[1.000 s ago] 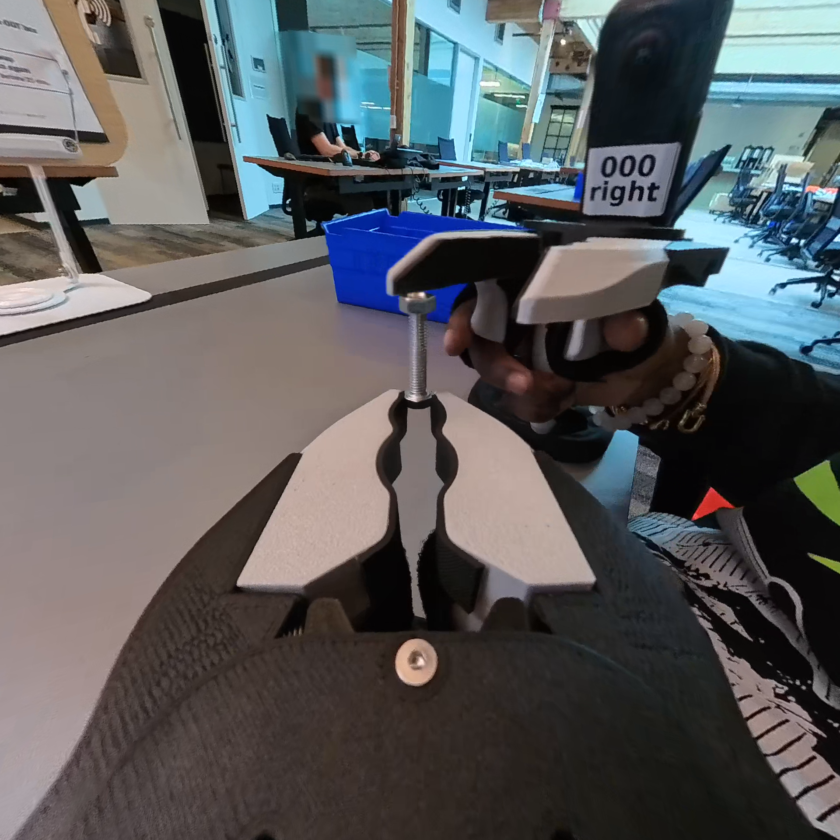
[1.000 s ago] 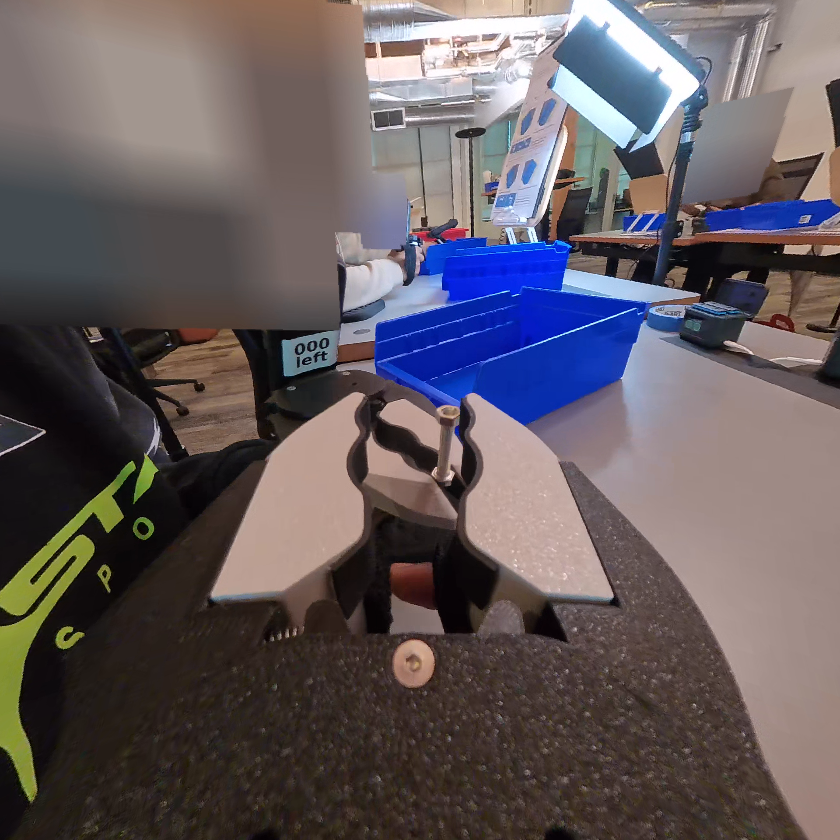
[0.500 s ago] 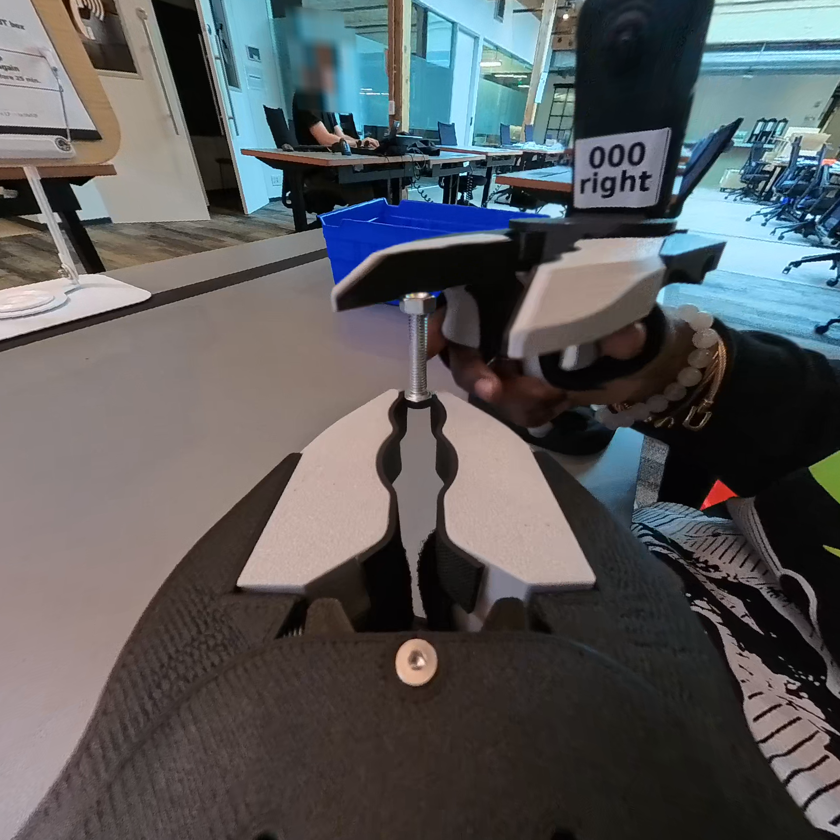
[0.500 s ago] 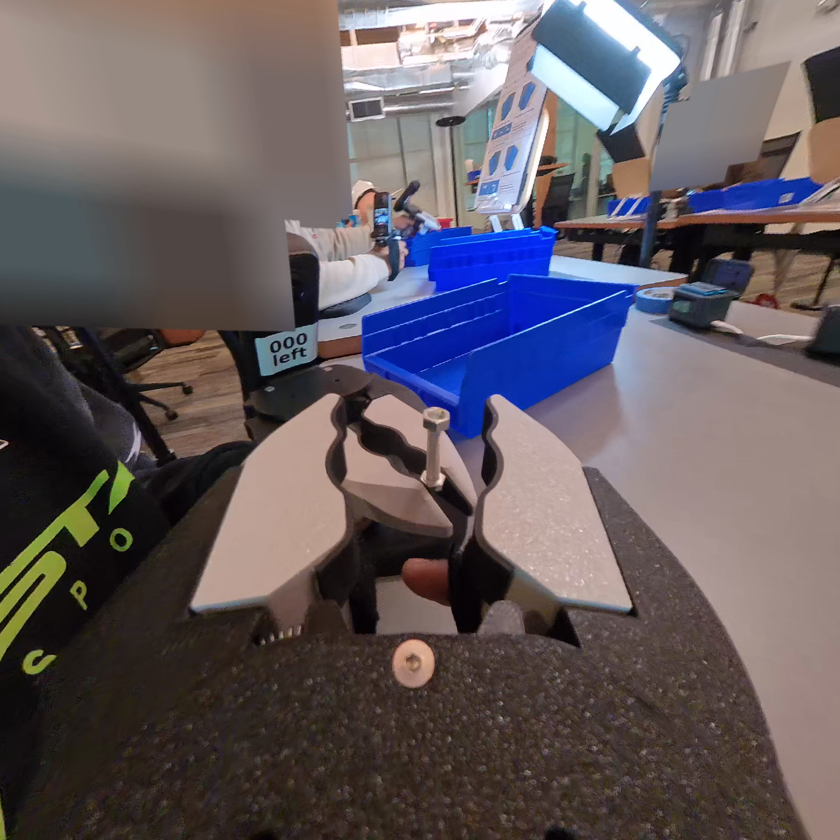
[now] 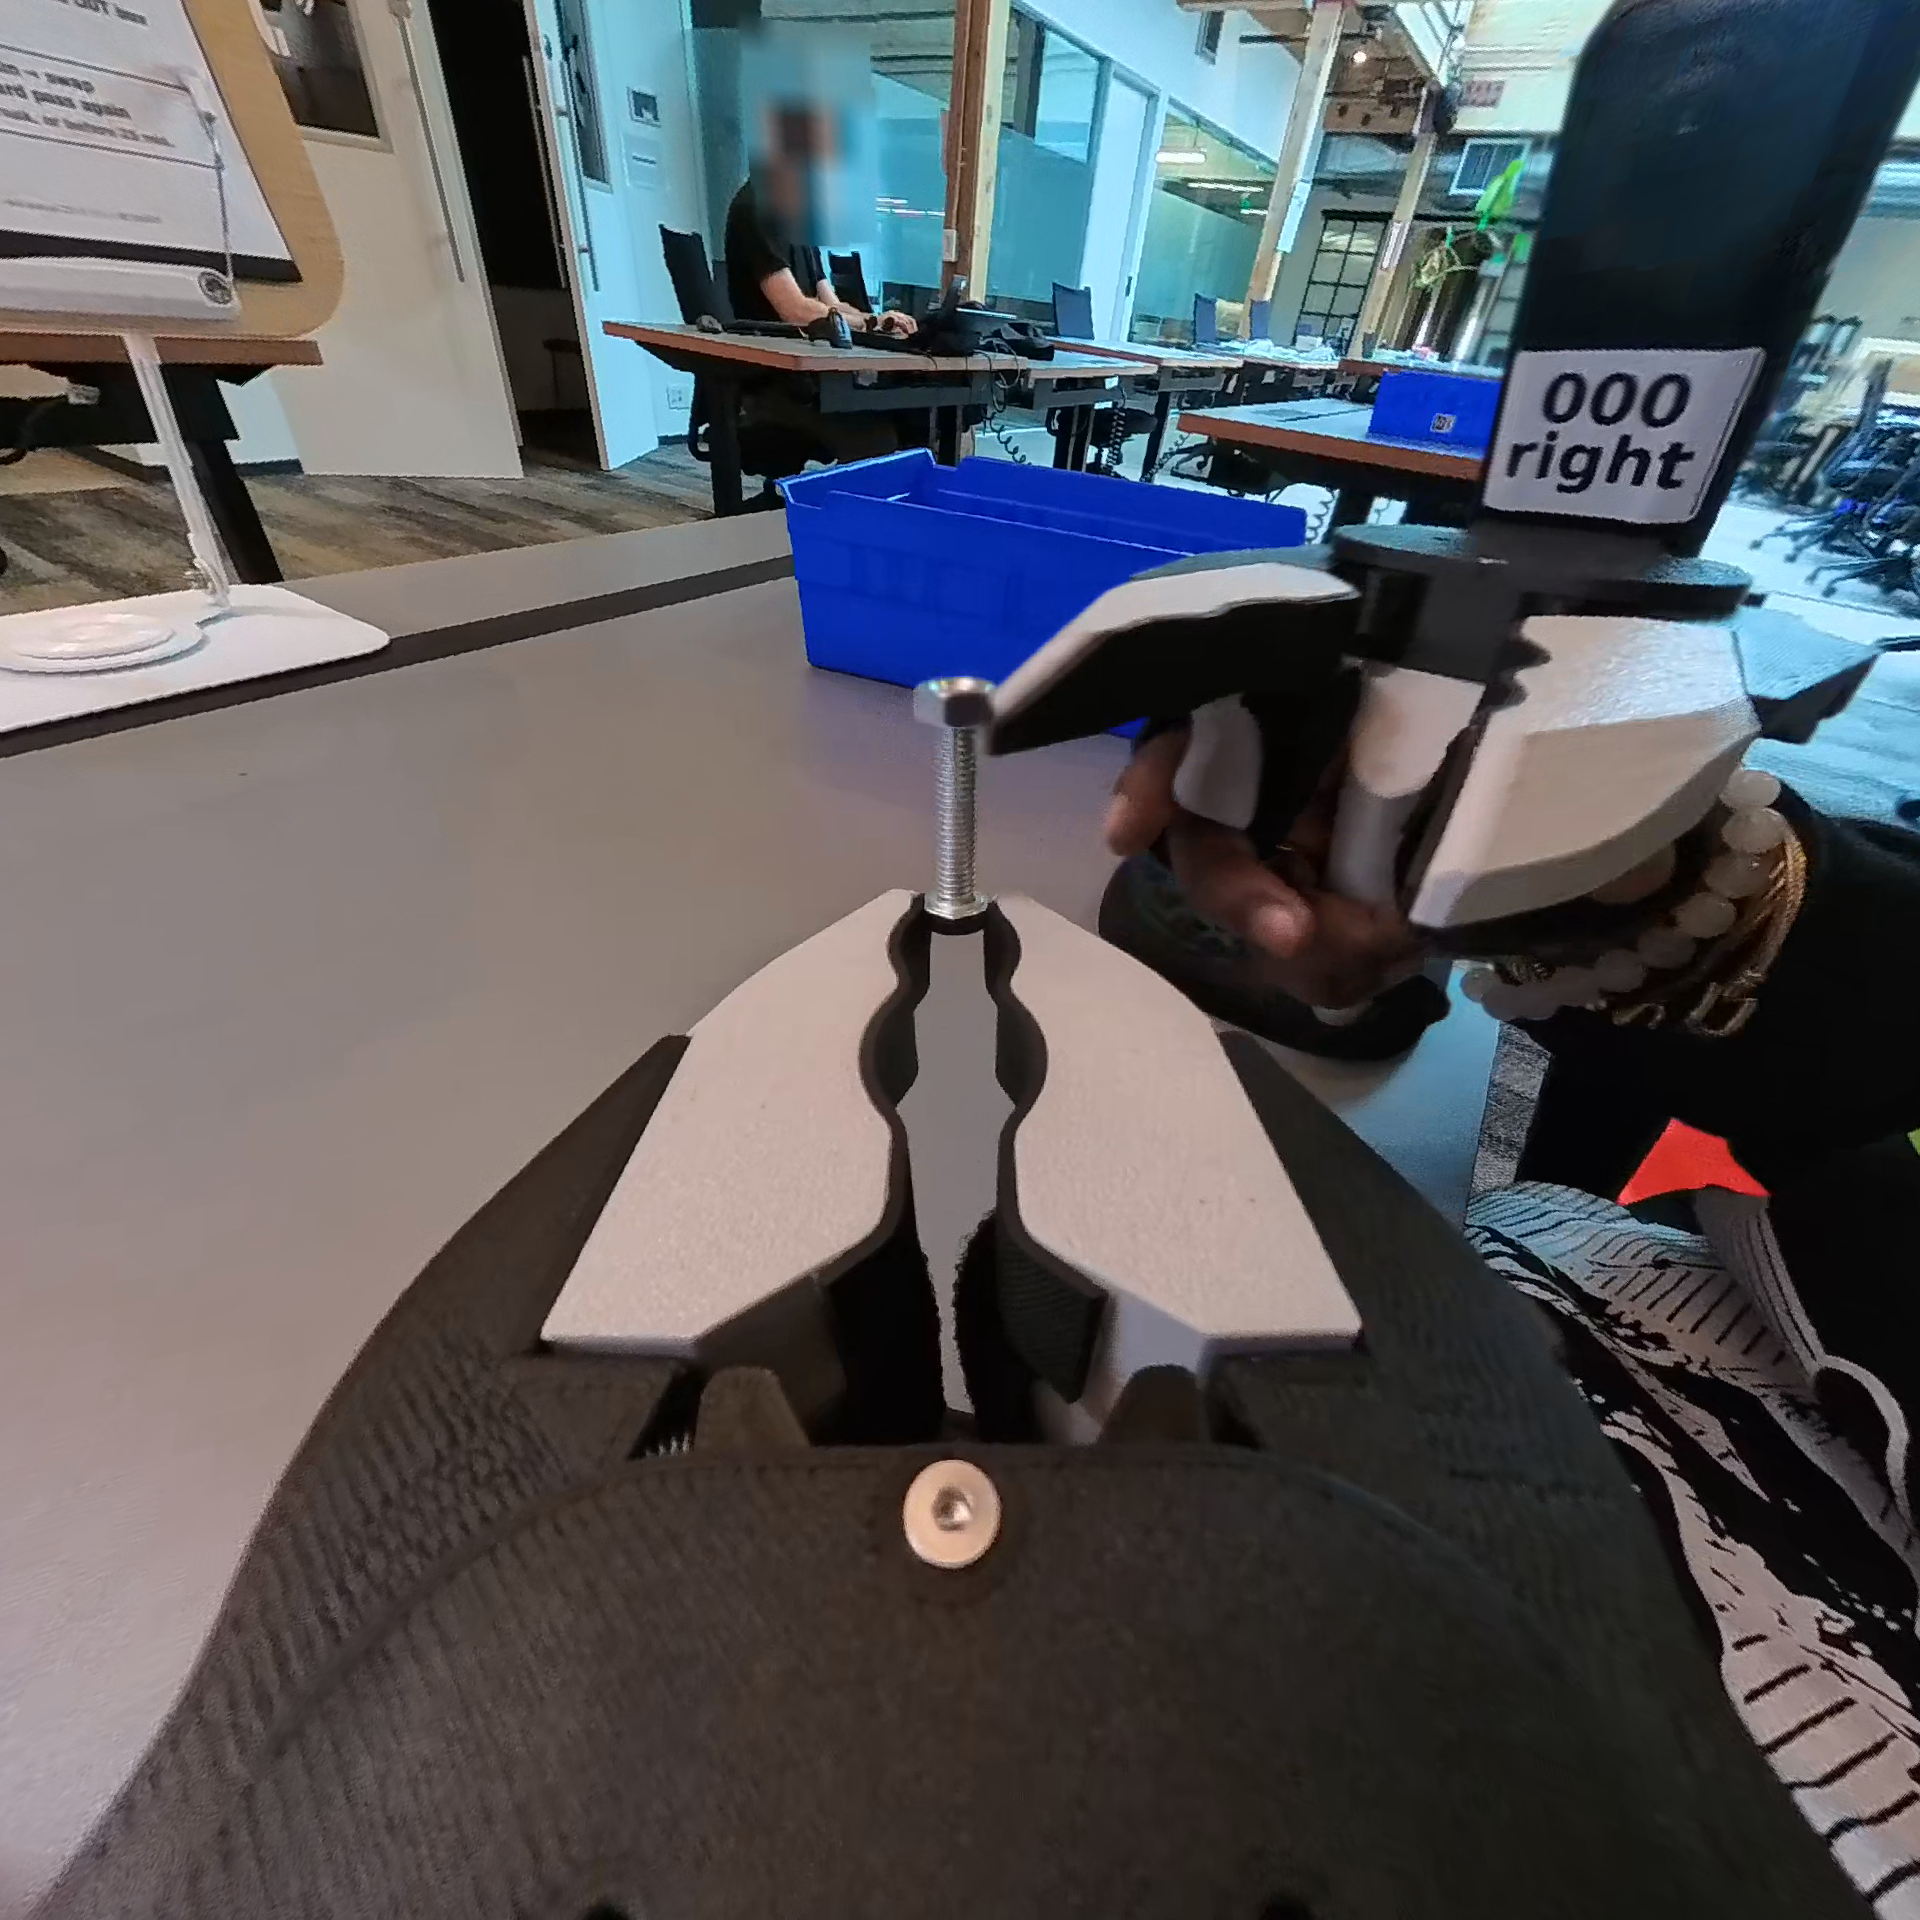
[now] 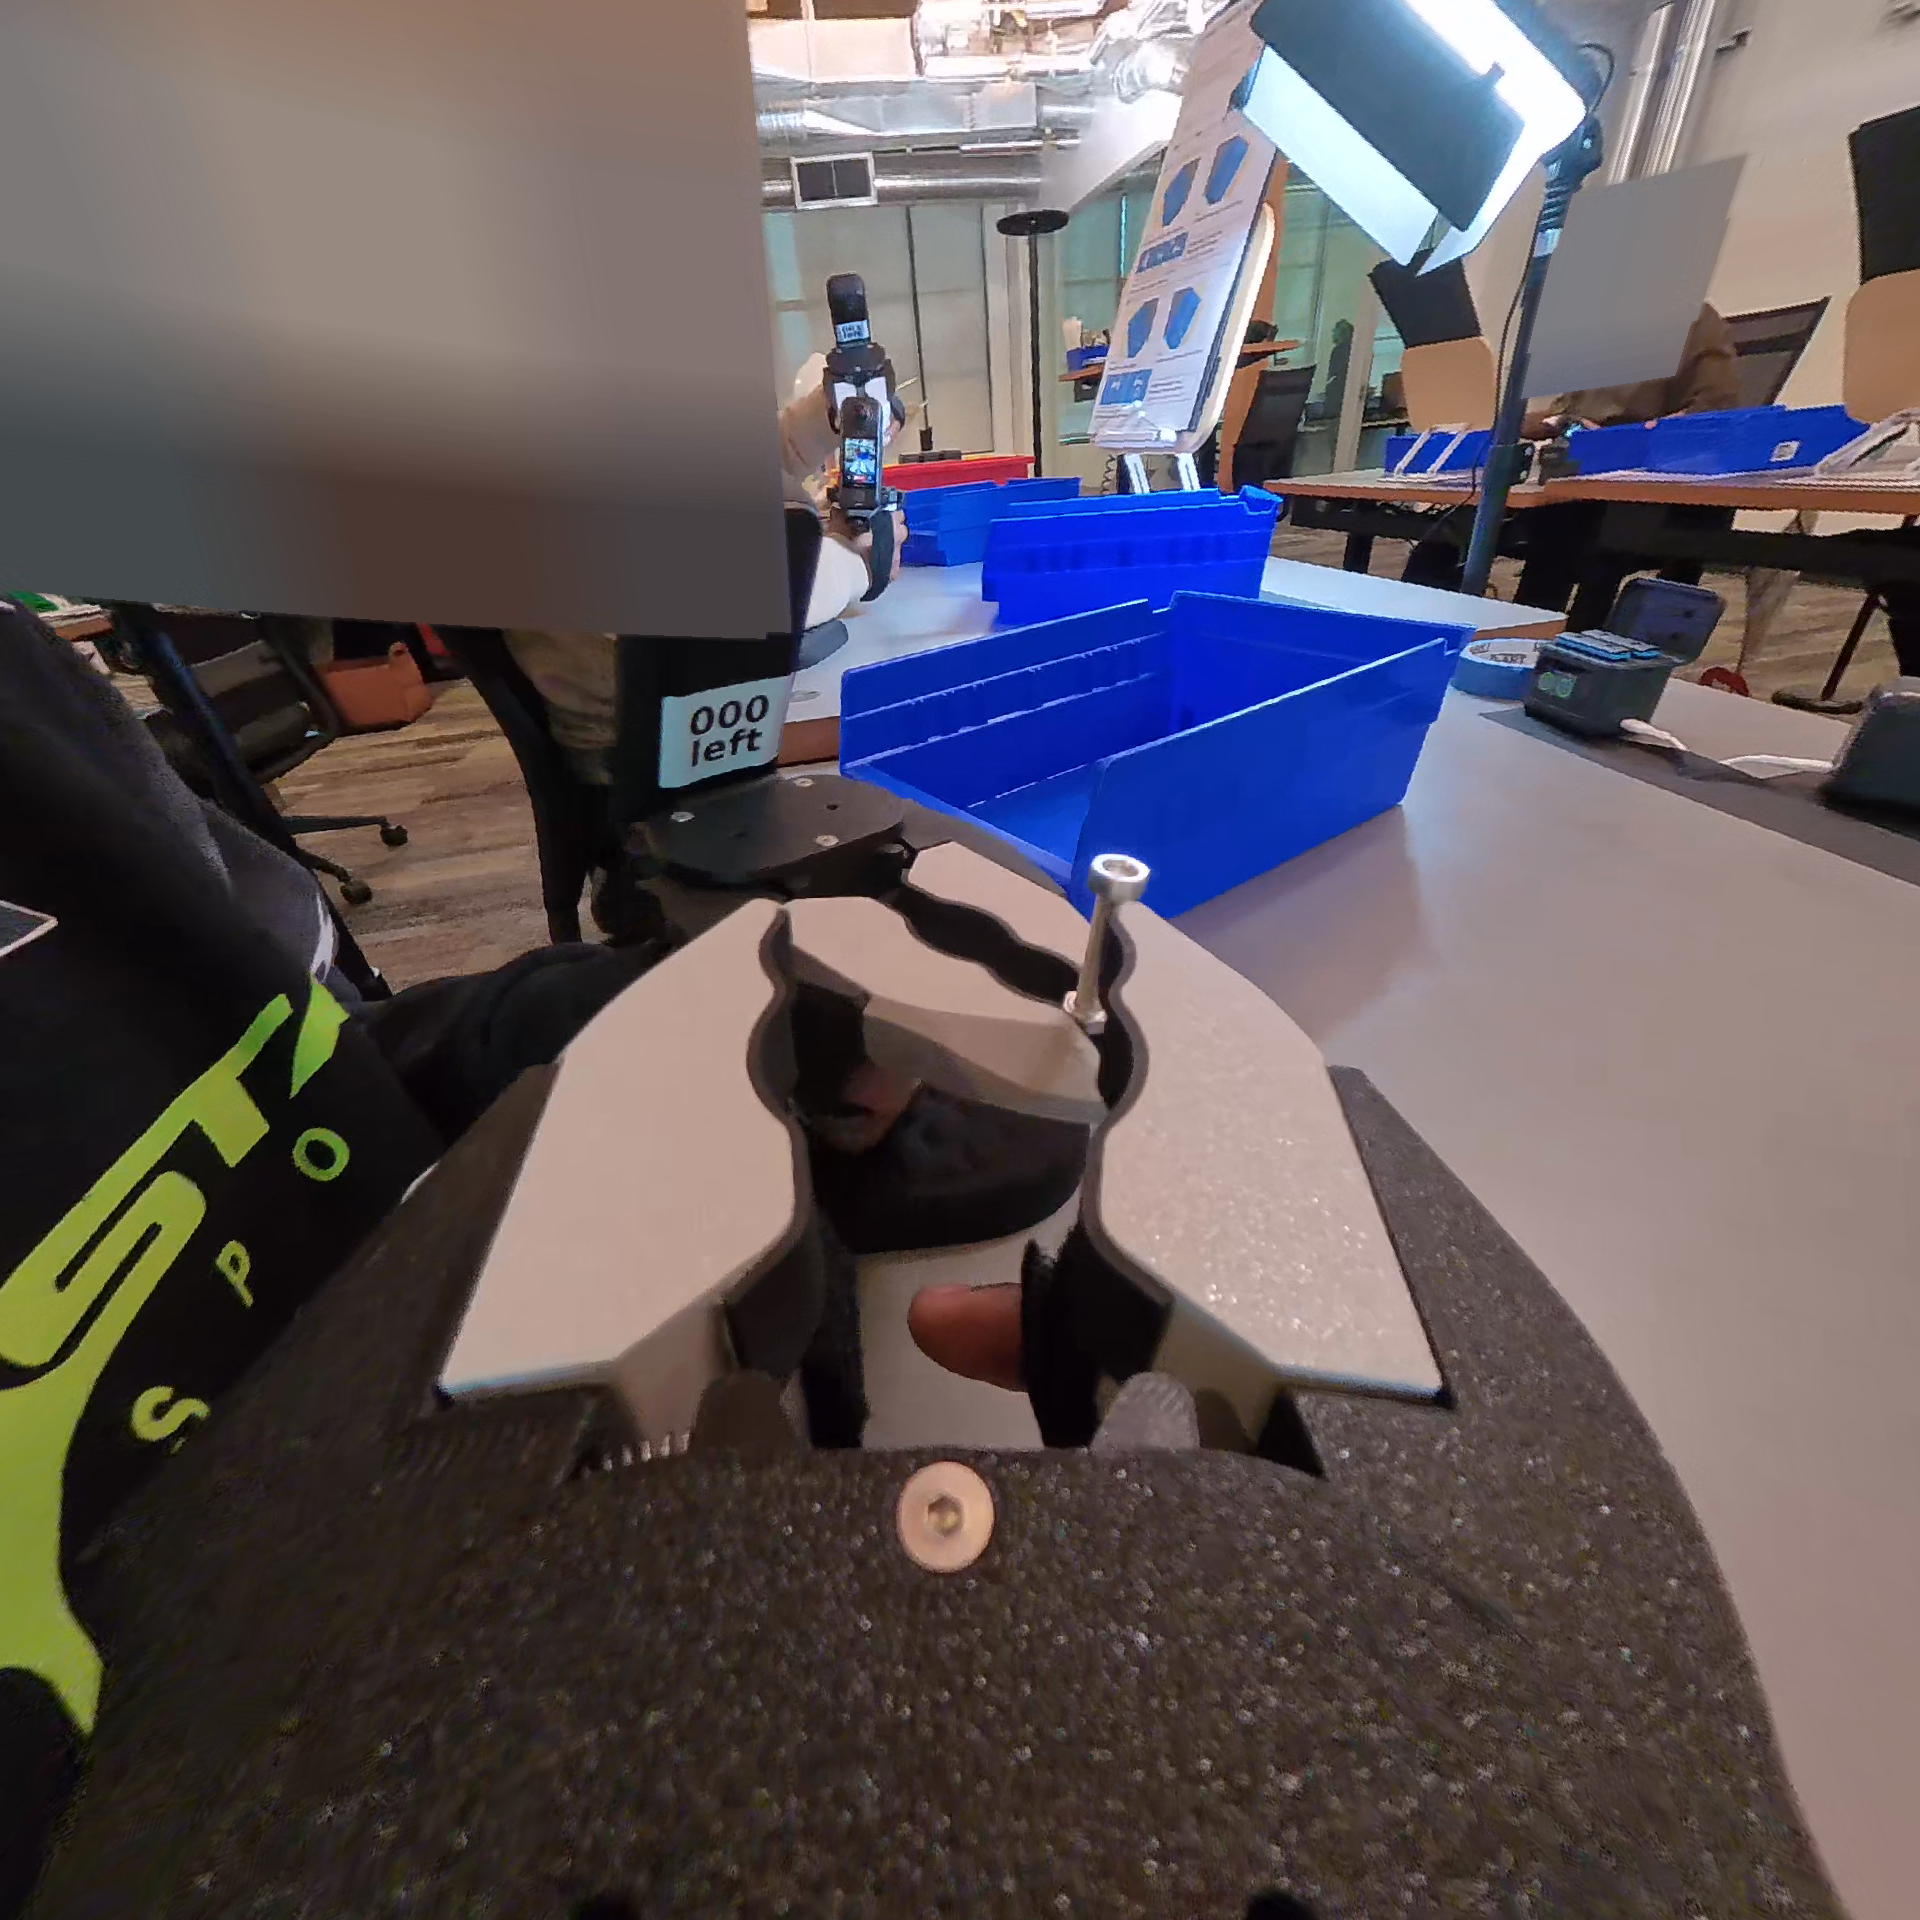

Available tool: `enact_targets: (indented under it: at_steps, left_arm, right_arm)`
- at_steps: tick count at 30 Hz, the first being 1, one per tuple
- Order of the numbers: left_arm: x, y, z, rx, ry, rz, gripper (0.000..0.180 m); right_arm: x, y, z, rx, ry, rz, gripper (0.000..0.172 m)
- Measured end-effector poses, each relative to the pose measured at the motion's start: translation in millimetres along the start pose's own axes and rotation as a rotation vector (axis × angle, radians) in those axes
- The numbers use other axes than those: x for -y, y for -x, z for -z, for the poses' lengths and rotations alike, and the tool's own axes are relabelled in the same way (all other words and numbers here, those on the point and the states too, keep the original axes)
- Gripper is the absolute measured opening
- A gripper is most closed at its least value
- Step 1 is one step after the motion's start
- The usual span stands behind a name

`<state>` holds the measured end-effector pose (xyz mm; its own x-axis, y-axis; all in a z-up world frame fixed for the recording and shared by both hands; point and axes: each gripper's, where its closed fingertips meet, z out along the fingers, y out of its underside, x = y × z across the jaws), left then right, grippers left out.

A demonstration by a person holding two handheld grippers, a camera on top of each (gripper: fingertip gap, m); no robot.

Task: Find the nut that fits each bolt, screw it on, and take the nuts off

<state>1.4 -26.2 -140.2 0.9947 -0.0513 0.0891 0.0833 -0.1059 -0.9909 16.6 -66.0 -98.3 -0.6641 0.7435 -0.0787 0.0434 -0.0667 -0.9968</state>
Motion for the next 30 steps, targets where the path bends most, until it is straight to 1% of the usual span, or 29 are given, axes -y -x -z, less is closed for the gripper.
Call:
enact_targets:
  at_steps: [2,4,9,12,15,18,22,24,25,26,27,28,30]
  left_arm:
    - [0,-1,0,-0.003,0.002,-0.002,0.01]
    - [-1,-2,-1,-0.007,0.006,-0.008,0.01]
    - [-2,-5,-2,-0.023,0.018,-0.027,0.01]
    - [-3,-7,-2,-0.033,0.026,-0.035,0.01]
    - [-4,-6,-2,-0.031,0.027,-0.029,0.01]
    - [-5,-4,-2,-0.023,0.031,-0.017,0.01]
    - [-4,-1,-2,-0.005,0.028,-0.01,0.01]
    - [-4,0,-2,0.0,0.024,-0.002,0.01]
    - [-4,1,-2,0.0,0.023,0.002,0.01]
    - [-4,1,-2,0.004,0.02,0.008,0.01]
    - [-3,2,-2,0.003,0.02,0.012,0.01]
    - [-4,2,-2,0.001,0.02,0.014,0.01]
    - [-4,1,-2,0.001,0.022,0.01,0.01]
  right_arm:
    - [2,-2,6,-0.019,-0.015,0.008,0.05]
    - [4,-9,7,-0.046,-0.036,0.008,0.051]
    - [2,-15,-15,-0.003,-0.029,-0.001,0.07]
    - [0,-13,-29,0.041,-0.003,0.006,0.073]
    - [-4,-10,-35,0.063,0.036,0.014,0.073]
    - [-3,-5,-31,0.062,0.033,0.038,0.069]
    - [-5,-4,-20,0.003,0.046,0.063,0.074]
    - [-5,-2,-11,-0.02,0.04,0.064,0.073]
    - [-5,-1,-7,-0.029,0.037,0.062,0.072]
    - [-5,1,-1,-0.029,0.031,0.06,0.067]
    - [-4,6,4,-0.01,0.019,0.062,0.051]
    - [-2,8,8,-0.002,-0.002,0.059,0.044]
    - [3,2,13,-0.035,-0.039,0.05,0.04]
